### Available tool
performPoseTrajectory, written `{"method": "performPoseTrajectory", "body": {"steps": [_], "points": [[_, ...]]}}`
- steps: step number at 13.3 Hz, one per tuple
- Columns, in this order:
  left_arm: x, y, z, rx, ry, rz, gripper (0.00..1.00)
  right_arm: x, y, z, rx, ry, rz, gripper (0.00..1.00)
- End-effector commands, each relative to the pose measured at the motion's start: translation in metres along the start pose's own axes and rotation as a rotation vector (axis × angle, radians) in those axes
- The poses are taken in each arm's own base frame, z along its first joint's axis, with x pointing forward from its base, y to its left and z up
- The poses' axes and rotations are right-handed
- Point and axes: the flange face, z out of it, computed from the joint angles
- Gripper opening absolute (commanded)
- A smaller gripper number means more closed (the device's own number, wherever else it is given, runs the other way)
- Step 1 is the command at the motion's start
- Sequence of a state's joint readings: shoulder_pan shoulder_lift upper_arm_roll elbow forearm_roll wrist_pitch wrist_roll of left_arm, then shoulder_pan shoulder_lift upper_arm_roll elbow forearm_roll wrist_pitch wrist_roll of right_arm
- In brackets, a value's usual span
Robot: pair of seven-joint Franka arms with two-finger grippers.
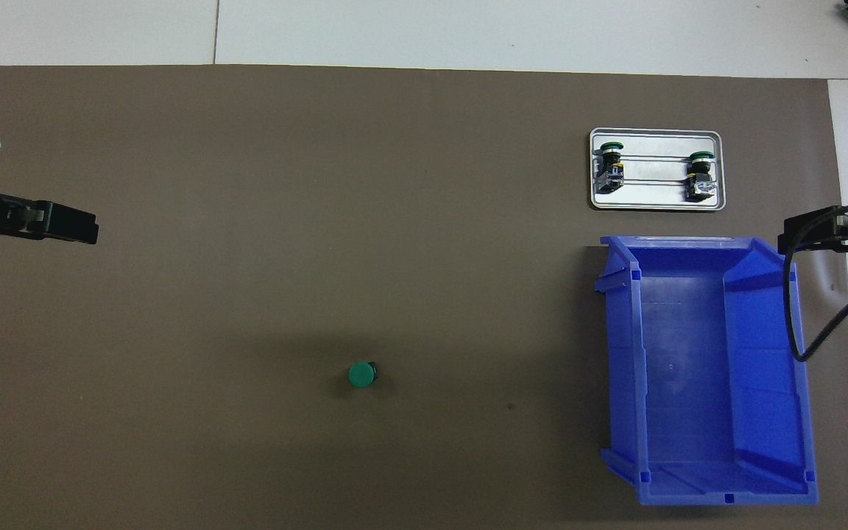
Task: Place and press button with both arms
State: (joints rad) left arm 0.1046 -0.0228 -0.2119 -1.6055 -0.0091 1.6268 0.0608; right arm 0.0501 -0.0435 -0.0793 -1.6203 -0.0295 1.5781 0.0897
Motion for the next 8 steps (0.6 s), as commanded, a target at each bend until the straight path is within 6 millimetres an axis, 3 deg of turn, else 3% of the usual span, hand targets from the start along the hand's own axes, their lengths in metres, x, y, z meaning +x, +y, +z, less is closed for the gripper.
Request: {"method": "performPoseTrajectory", "body": {"steps": [1,5,6,8], "points": [[0.009,0.005,0.015,-0.035,-0.034,0.000,1.00,-0.006,0.002,-0.002,-0.001,-0.004,-0.019,1.00],[0.018,-0.001,0.036,-0.094,-0.073,-0.032,1.00,-0.006,0.002,-0.002,0.001,-0.005,-0.019,1.00],[0.016,0.008,0.035,-0.084,-0.088,-0.049,1.00,-0.006,0.002,-0.002,-0.001,-0.004,-0.019,1.00],[0.008,0.007,0.034,0.069,-0.137,-0.051,1.00,-0.007,-0.009,-0.003,0.014,-0.001,-0.062,1.00]]}}
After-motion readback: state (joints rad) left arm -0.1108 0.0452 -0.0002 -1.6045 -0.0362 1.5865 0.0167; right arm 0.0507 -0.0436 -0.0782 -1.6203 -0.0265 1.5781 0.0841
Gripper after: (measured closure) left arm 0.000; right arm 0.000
